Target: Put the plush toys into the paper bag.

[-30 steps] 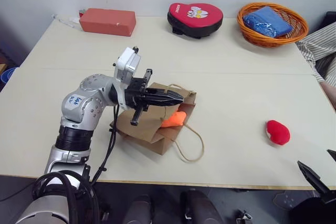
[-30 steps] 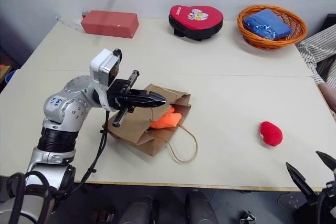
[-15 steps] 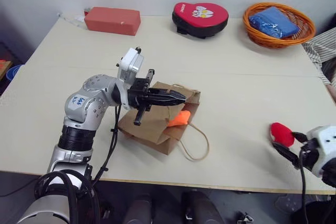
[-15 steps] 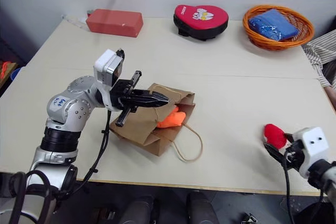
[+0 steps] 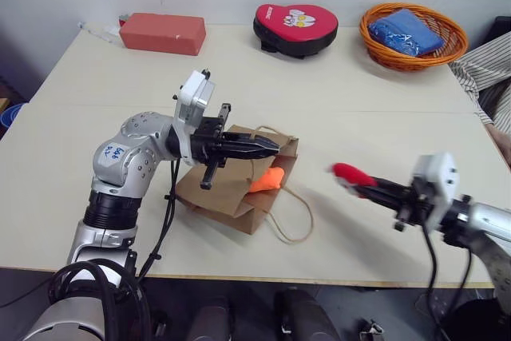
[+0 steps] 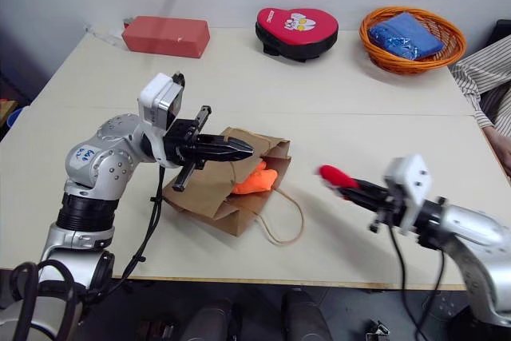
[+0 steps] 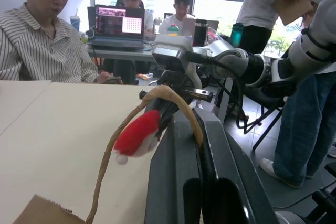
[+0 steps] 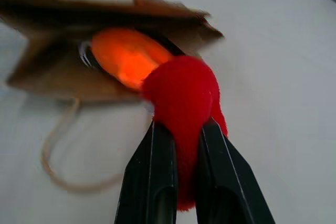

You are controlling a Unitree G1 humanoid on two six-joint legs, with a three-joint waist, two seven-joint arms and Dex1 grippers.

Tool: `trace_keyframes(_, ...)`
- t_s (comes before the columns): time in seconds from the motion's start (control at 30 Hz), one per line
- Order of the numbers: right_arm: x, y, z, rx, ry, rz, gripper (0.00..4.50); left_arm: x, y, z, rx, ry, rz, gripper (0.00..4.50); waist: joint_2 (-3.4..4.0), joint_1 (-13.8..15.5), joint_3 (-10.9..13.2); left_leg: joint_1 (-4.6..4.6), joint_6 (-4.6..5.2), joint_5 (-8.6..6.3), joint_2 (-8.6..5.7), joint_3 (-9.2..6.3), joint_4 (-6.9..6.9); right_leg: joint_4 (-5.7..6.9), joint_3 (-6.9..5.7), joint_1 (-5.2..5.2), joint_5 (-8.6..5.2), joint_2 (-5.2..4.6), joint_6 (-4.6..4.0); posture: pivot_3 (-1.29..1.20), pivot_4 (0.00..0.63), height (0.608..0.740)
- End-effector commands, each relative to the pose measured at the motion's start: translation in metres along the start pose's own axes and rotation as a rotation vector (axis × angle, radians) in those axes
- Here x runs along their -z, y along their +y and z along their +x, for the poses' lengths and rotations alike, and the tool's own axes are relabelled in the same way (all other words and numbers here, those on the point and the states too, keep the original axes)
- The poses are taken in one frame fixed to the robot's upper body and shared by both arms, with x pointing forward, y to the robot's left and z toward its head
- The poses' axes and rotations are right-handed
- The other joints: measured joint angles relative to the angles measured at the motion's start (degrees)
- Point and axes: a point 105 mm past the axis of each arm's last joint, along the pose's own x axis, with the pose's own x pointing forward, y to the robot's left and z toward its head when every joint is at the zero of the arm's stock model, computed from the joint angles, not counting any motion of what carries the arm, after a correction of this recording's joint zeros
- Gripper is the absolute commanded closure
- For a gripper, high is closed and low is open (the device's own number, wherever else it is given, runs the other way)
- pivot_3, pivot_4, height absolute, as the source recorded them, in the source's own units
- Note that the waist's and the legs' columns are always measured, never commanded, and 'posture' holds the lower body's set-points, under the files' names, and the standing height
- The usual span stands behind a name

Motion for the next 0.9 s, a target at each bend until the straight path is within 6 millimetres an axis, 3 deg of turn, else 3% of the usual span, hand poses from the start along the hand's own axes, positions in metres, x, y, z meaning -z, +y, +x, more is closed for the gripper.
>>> trace_keyframes(0.03,0.0,0.023,0.03,-0.094,0.035,0.004,4.45,-0.012,-0.002,0.002,0.016,-0.006,0.046,4.5,0.0,0.2,0.0,-0.02,0.0,0.0,0.0,0.0,0.0,0.0,0.0,-0.03,0.0,-0.01,0.0,0.0,0.15,0.74)
trace_keyframes(0.23,-0.002,0.02,0.071,-0.093,0.032,-0.033,4.45,-0.011,-0.003,0.004,0.022,-0.011,0.041,4.5,0.0,0.7,0.0,-0.11,0.0,0.0,-0.03,-0.04,0.0,-0.13,-0.07,-0.06,0.0,-0.05,0.0,0.0,0.15,0.74)
trace_keyframes(0.43,-0.007,0.049,0.094,-0.317,0.034,-0.079,4.45,-0.012,-0.002,0.004,0.015,-0.018,0.04,4.5,0.0,0.8,0.0,-0.14,0.0,0.0,-0.02,-0.05,-0.02,-0.14,-0.09,-0.11,0.0,-0.05,0.0,0.0,0.15,0.74)
trace_keyframes(0.7,-0.009,0.04,0.131,-0.285,-0.045,-0.094,4.45,-0.011,-0.001,0.007,0.01,-0.031,0.041,4.5,0.0,-0.2,0.0,-0.15,-0.01,0.01,-0.02,-0.06,-0.01,-0.08,-0.12,-0.14,0.0,-0.05,0.0,0.0,0.15,0.74)
trace_keyframes(0.9,-0.009,0.042,0.125,-0.342,-0.081,-0.076,2.32,-0.013,0.0,0.005,-0.001,-0.037,0.045,4.5,0.0,-0.4,0.0,-0.15,-0.02,0.01,-0.02,-0.05,-0.01,-0.08,-0.14,-0.14,0.0,-0.06,0.0,0.0,0.15,0.74)
